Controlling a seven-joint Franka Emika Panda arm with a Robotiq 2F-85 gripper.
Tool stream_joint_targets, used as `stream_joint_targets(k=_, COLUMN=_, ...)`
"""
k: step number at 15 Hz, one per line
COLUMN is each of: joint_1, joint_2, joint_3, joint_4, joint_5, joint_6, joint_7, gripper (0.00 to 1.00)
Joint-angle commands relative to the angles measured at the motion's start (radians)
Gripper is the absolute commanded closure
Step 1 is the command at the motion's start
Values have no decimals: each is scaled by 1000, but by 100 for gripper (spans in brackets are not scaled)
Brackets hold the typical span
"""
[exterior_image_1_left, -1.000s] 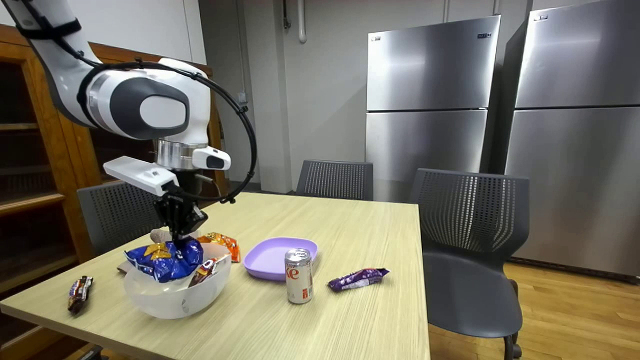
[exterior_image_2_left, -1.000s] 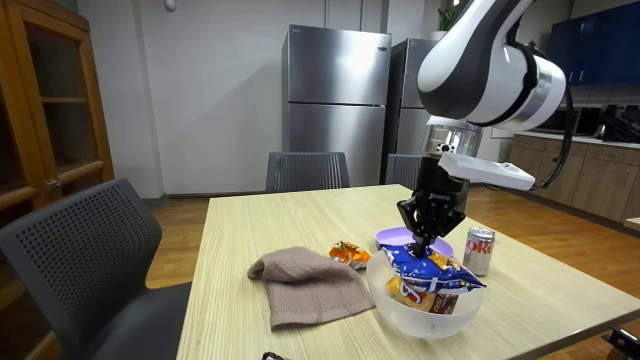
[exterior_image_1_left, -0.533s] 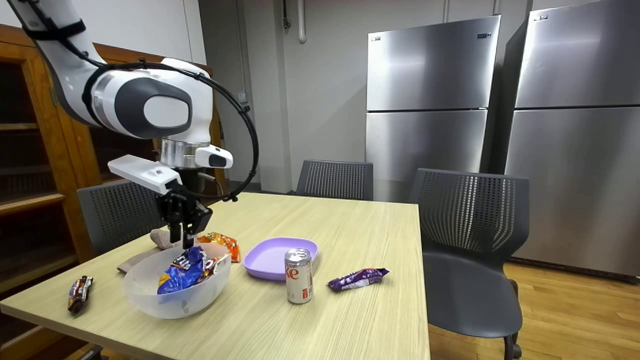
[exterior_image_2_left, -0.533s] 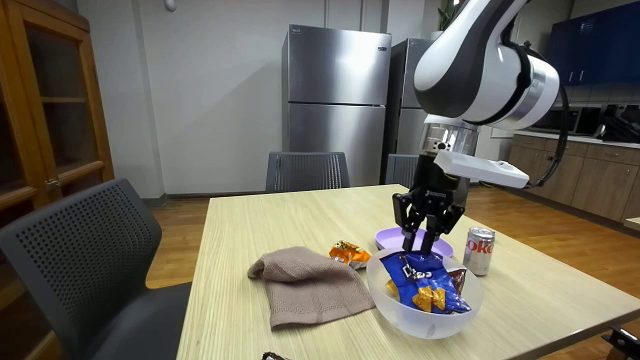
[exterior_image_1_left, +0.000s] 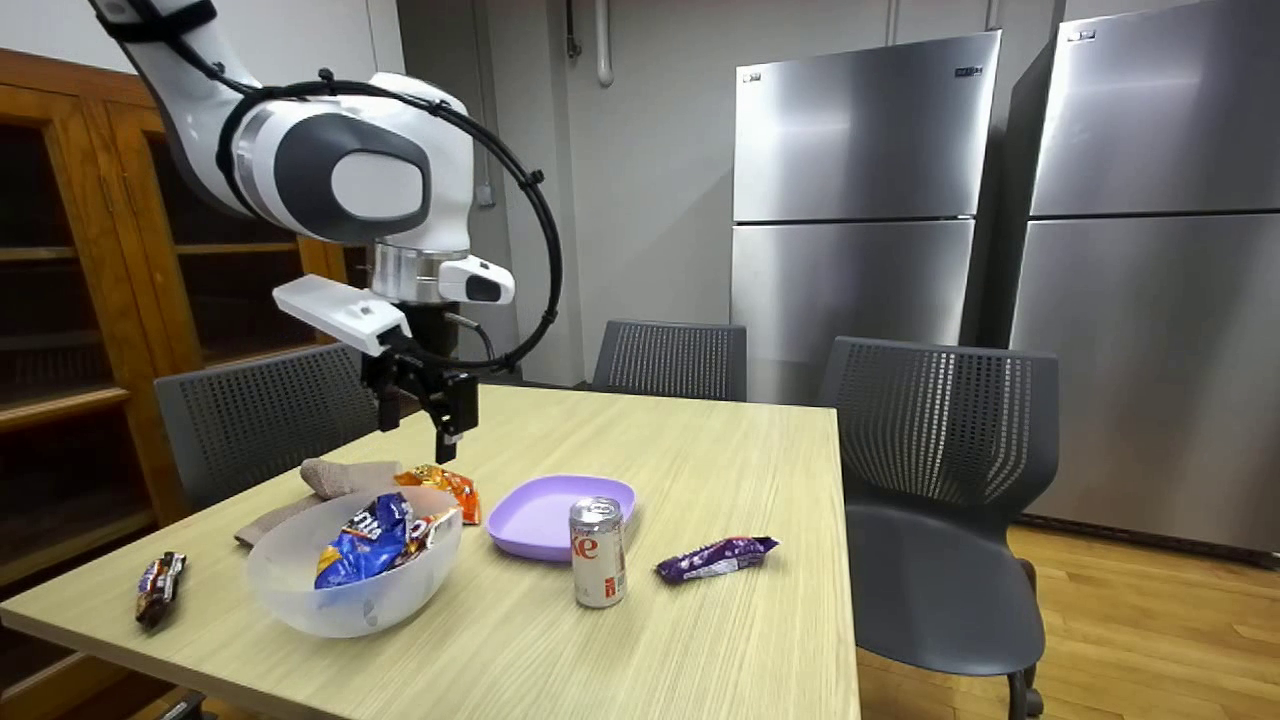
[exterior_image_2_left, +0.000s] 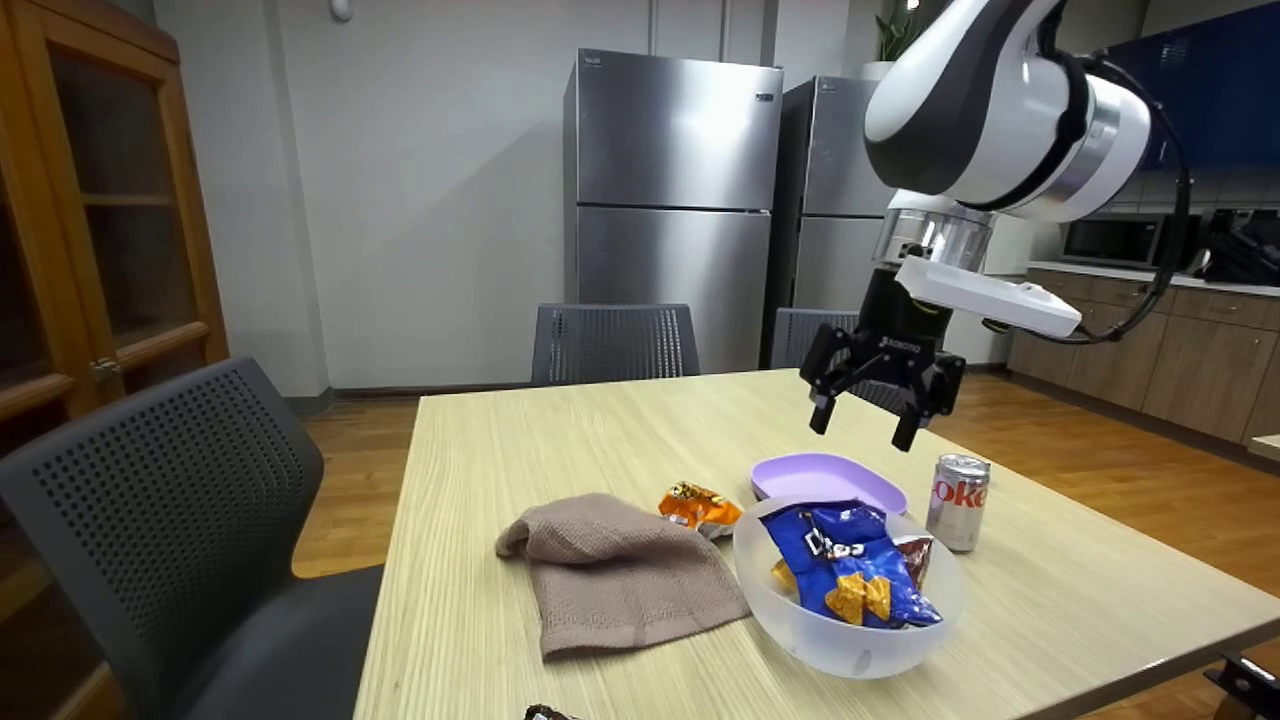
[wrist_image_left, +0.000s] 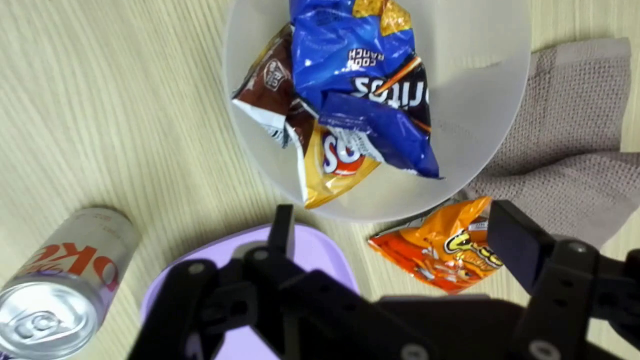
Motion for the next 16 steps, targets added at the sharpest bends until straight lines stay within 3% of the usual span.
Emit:
stream_joint_targets(k=1, joint_1=-52, joint_2=-24, joint_3=-39, joint_4=30, joint_5=-21, joint_6=-53, joint_7=46, gripper=0)
stream_joint_targets(k=7, joint_1=-130, joint_2=-9, joint_3=-118, joint_4=61, joint_5=-43, joint_6=-54, joint_7=60, gripper=0)
stream_joint_targets(k=16, joint_1=-129, joint_2=-4, joint_3=-118, joint_4=45, joint_5=-25, joint_6=-22, joint_7=38, gripper=0)
